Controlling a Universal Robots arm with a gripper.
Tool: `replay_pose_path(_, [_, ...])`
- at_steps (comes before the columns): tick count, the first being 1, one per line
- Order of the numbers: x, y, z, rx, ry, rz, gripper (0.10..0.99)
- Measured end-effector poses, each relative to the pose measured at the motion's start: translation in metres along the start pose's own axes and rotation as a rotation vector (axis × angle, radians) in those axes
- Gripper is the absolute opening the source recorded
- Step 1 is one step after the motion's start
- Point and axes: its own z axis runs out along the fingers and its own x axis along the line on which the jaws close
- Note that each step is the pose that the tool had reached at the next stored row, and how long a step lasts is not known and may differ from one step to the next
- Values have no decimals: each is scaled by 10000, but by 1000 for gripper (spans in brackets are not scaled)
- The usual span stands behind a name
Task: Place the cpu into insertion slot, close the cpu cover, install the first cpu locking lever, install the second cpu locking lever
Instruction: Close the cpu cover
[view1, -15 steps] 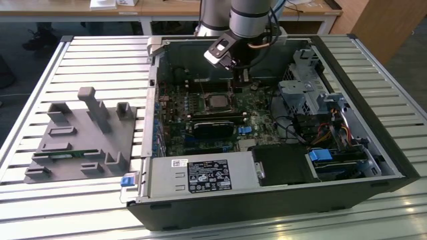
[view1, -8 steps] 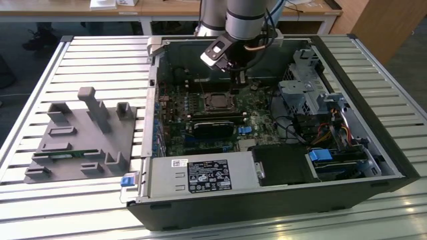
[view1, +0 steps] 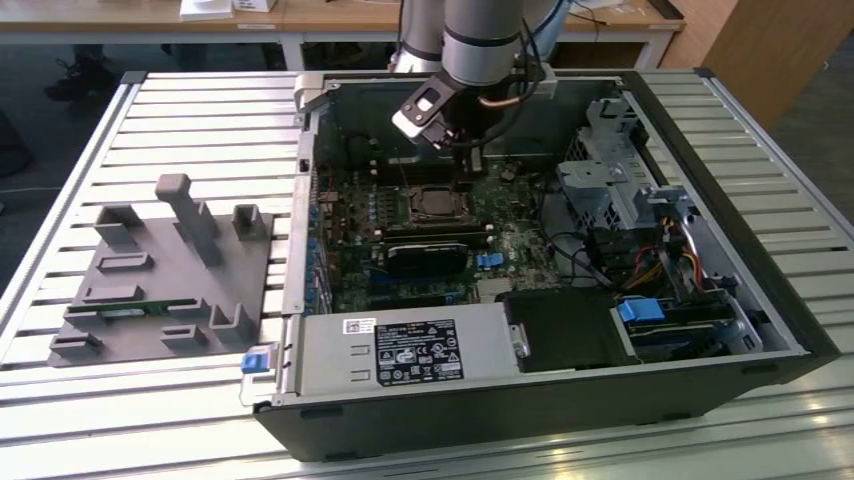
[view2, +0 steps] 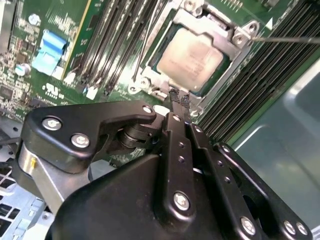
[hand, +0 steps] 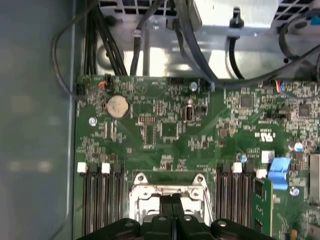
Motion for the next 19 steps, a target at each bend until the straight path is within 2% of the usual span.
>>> replay_pose_path(6, [0, -68, 16, -1, 1, 0, 106])
replay_pose_path(16, [1, -134, 22, -2, 3, 0, 106])
replay_pose_path(19, [1, -184, 21, -1, 3, 0, 106])
